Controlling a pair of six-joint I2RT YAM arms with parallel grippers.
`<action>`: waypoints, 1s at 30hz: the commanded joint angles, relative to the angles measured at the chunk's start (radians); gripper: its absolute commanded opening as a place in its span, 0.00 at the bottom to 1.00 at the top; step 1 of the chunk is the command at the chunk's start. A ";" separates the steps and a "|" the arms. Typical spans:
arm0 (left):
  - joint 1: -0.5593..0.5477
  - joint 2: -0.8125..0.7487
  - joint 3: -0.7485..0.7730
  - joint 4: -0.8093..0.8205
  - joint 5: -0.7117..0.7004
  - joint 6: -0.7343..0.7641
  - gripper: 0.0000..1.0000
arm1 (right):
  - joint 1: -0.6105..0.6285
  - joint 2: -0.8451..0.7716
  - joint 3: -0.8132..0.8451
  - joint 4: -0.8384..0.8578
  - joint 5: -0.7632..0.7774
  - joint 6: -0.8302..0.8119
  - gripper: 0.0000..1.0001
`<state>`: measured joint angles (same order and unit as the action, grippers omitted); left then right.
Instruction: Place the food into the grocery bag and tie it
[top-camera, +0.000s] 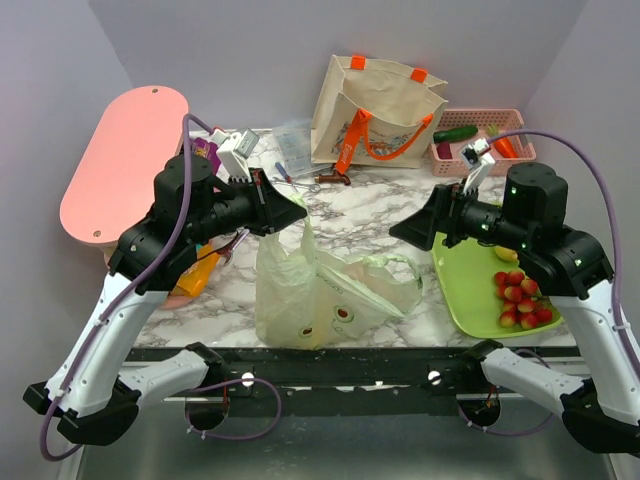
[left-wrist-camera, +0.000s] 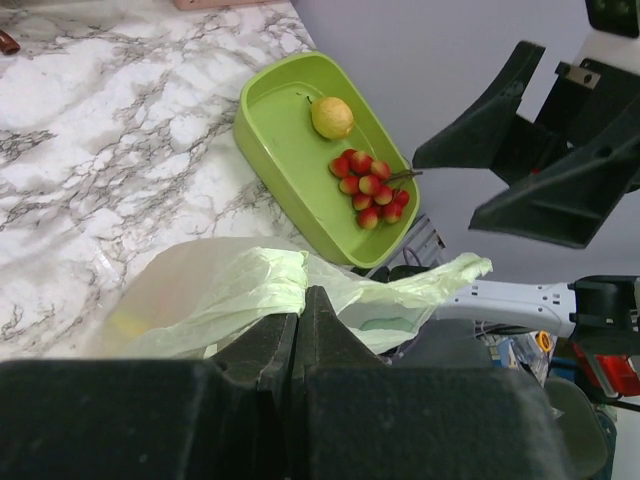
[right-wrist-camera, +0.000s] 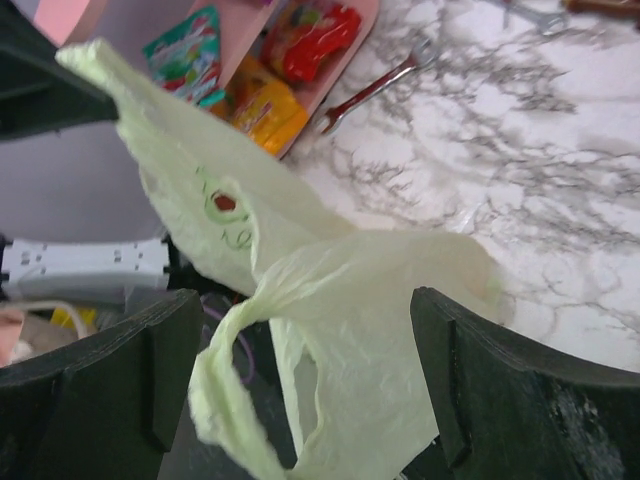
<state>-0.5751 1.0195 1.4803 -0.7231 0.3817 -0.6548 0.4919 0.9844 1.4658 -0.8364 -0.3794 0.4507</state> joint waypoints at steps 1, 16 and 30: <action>0.012 0.011 0.037 0.016 0.016 0.003 0.00 | 0.006 -0.032 -0.054 0.009 -0.230 -0.063 0.92; 0.038 0.028 0.077 -0.015 0.027 0.010 0.00 | 0.006 -0.115 -0.152 0.037 -0.409 -0.128 0.84; 0.047 0.040 0.099 -0.026 0.057 0.022 0.00 | 0.005 -0.098 -0.178 0.073 -0.406 -0.131 0.20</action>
<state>-0.5358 1.0599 1.5448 -0.7486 0.3985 -0.6514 0.4919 0.8726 1.2739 -0.8078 -0.7540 0.3195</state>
